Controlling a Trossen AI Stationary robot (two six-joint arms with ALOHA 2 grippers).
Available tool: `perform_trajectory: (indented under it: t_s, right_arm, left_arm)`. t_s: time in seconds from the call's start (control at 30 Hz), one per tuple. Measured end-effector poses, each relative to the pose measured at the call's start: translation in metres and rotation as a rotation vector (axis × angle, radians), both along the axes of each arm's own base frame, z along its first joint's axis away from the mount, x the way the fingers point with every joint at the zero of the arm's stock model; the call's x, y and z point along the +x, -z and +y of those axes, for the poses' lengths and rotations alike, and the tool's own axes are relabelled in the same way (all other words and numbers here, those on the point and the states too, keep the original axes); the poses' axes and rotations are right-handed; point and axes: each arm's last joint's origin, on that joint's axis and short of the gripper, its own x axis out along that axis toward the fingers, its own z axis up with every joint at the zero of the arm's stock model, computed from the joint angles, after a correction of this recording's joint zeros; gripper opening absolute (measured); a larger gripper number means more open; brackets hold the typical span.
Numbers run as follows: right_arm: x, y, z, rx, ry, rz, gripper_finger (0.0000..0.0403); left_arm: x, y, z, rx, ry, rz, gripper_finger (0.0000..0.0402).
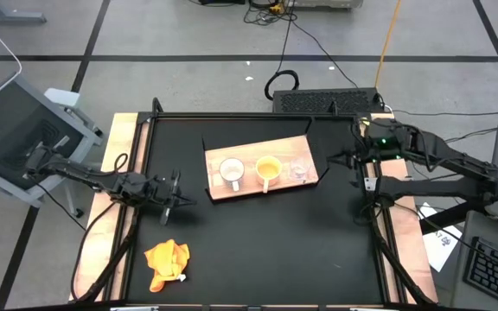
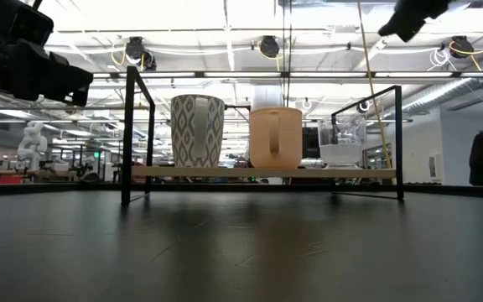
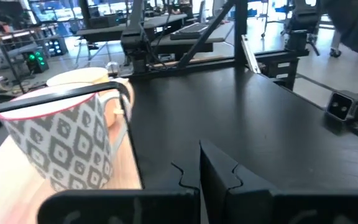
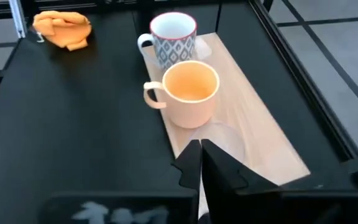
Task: Stack small to large cups/mugs on shelf
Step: Return To Home Position
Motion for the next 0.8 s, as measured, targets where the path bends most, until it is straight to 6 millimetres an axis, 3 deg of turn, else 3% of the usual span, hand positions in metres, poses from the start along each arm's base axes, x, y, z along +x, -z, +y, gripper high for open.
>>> perform_trajectory:
  t_s: [0.23,0.53,0.8]
  right_arm:
    - [-0.015,0.035,0.009,0.068,0.007,-0.081,0.0001]
    - [-0.022,0.087,0.025,0.177,-0.121,-0.136,0.0000]
    - [-0.032,0.096,0.035,0.185,-0.194,-0.229,0.0000]
  left_arm:
    - [0.000,0.000,-0.001,-0.031,-0.043,0.005,0.0001]
    - [-0.001,-0.006,-0.005,-0.086,0.022,-0.045,0.0000]
    - [-0.002,-0.007,-0.010,-0.054,0.016,-0.061,0.0000]
